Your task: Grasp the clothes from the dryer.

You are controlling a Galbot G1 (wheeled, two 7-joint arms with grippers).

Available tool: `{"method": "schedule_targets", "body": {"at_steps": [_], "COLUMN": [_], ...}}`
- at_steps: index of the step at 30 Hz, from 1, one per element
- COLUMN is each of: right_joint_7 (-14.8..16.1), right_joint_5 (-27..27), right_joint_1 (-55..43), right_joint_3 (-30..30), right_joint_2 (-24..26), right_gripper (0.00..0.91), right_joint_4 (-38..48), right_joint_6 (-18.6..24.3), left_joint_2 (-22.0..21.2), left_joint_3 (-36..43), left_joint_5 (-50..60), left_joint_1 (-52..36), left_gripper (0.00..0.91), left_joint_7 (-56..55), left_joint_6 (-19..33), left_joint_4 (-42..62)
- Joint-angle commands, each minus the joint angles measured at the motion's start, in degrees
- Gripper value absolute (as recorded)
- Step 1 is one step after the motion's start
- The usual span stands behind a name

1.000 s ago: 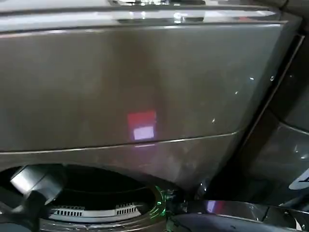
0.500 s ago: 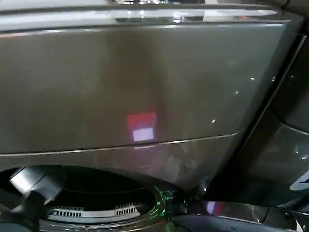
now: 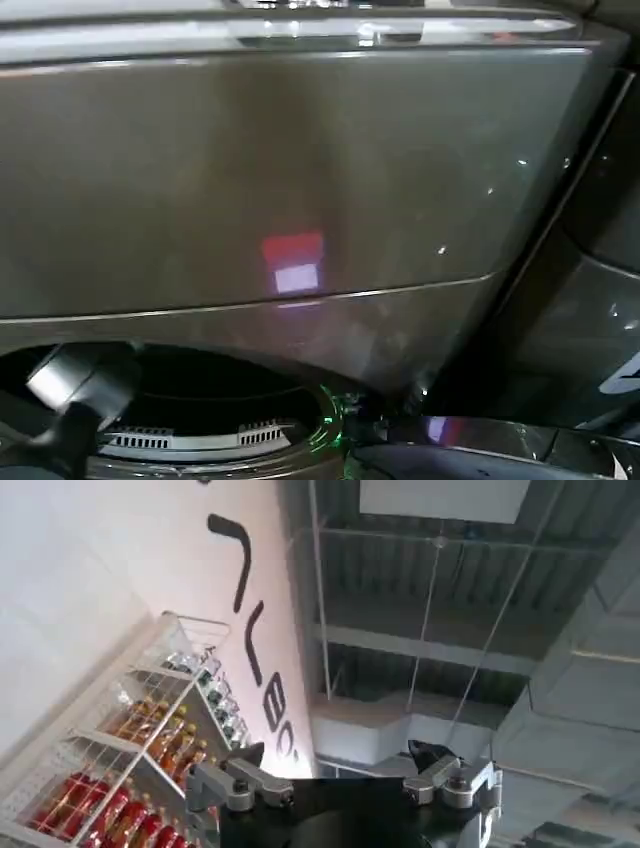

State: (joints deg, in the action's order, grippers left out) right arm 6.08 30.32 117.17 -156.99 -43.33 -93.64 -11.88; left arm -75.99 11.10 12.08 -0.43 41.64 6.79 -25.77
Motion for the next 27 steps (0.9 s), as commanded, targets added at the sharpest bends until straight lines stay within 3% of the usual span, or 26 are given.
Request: {"method": "schedule_targets", "body": {"at_steps": [1, 14, 27], "right_joint_7": [-0.1, -0.2, -0.3], "right_joint_5": [0.0, 0.1, 0.1], "right_joint_1": [-0.4, -0.7, -1.1], "right_joint_3": [0.5, 0.7, 0.7], "right_joint_2": [0.0, 0.4, 0.6], "right_gripper": [0.907, 0.907, 0.907], "right_joint_4": [-0.2, -0.3, -0.1], "right_joint_6": [0.1, 0.1, 0.2], "left_joint_2": [0.4, -0.8, -5.1], "left_joint_3": [-10.9, -24.0, -30.6], "left_joint_5": [-7.1, -17.3, -18.2], "left_joint_1": [7.4, 20.4, 29.1], "left_gripper": [0.0, 0.0, 0.0], "left_joint_7": [-17.0, -35.5, -49.3], "left_joint_6": [-3.3, -7.9, -0.9], "left_joint_4": [-9.6, -29.0, -38.5]}}
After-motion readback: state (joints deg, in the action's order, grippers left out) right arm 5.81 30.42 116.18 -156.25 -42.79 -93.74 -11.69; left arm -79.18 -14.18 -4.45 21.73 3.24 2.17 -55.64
